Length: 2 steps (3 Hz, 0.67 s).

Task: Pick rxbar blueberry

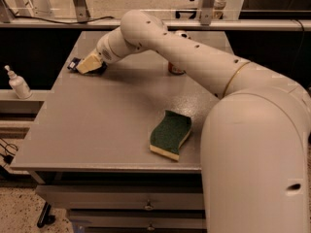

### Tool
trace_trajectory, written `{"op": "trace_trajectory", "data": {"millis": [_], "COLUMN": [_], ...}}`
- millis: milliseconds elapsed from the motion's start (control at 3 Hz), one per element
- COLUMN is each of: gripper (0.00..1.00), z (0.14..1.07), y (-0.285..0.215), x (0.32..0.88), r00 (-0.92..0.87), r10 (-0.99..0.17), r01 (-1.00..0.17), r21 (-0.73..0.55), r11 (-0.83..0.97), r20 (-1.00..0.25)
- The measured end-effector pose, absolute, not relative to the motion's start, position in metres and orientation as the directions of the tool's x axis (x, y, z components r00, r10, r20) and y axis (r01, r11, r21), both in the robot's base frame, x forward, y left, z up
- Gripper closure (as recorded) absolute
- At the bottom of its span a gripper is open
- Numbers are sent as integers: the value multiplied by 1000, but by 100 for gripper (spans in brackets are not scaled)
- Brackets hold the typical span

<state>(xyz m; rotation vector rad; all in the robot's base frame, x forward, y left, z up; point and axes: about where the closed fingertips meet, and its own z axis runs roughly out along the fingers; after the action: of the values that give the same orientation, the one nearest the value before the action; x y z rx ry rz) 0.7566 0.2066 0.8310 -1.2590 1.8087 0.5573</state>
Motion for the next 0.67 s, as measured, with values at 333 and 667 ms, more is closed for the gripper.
{"op": "trace_trajectory", "data": {"millis": [333, 667], "gripper": [100, 100], "z": [831, 832], "y": [207, 207], "x": [757, 757], "r00": [-141, -141], "r10": [-538, -538], "r01": [-913, -913], "r21": [-102, -102], "r11": [396, 396], "r20": [-831, -831]}}
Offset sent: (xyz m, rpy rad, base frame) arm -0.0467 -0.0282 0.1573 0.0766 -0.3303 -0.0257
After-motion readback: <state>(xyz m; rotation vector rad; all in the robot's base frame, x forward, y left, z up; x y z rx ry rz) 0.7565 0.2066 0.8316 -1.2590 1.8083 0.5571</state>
